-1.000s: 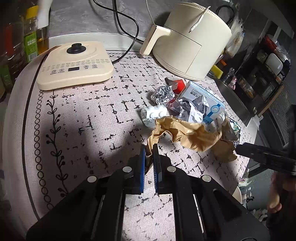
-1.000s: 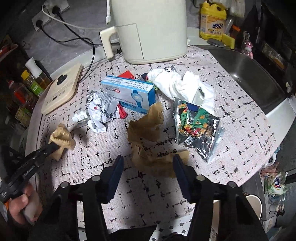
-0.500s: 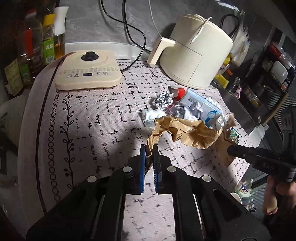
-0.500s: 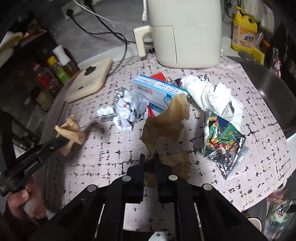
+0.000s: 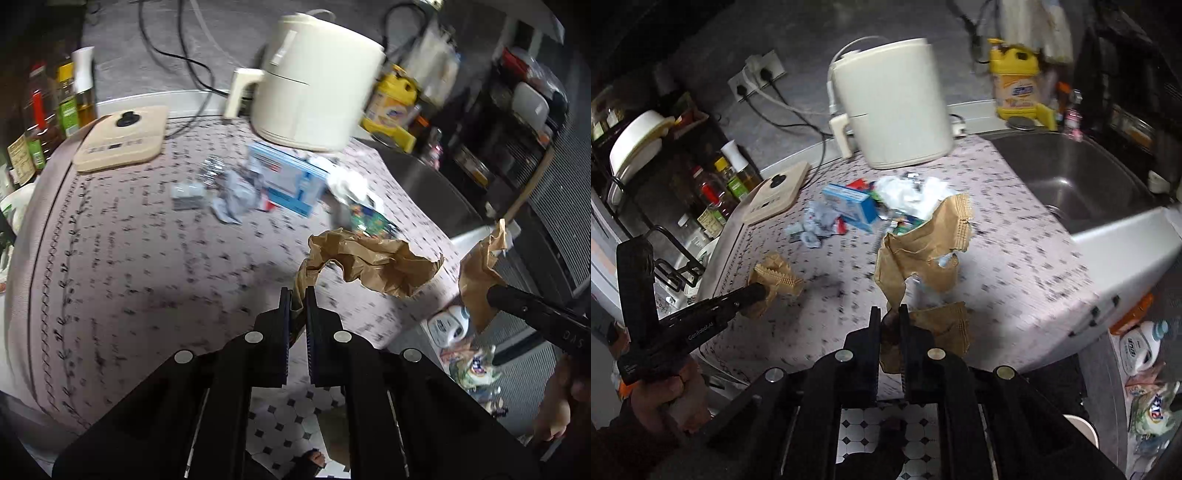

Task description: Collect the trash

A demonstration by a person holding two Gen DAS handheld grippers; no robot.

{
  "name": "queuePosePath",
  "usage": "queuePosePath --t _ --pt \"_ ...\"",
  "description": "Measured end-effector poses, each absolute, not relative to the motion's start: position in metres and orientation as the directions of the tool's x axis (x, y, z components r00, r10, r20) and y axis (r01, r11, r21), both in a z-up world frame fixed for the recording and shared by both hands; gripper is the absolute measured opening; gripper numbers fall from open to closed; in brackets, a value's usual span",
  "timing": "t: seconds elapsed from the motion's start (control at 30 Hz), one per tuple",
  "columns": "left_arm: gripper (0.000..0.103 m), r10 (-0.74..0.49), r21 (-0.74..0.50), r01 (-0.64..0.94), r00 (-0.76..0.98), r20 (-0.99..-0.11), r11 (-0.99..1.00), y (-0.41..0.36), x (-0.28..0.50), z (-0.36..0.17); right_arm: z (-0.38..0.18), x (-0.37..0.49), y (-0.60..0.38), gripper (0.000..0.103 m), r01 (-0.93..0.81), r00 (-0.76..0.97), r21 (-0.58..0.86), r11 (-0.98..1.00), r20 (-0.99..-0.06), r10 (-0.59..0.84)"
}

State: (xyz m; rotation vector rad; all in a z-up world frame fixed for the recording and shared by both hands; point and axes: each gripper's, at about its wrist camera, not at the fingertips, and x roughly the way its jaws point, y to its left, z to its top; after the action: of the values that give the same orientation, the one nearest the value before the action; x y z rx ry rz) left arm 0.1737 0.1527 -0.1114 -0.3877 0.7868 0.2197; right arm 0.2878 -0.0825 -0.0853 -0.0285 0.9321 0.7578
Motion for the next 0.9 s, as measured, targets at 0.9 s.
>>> queuePosePath --t 0.9 --pt "0.008 -0.192 -0.242 -0.032 0.513 -0.837 0.97 -0.083 0.215 -0.181 -0.203 0.262 -0.354 0.016 -0.187 0.308 0.377 0.907 -0.854 0.419"
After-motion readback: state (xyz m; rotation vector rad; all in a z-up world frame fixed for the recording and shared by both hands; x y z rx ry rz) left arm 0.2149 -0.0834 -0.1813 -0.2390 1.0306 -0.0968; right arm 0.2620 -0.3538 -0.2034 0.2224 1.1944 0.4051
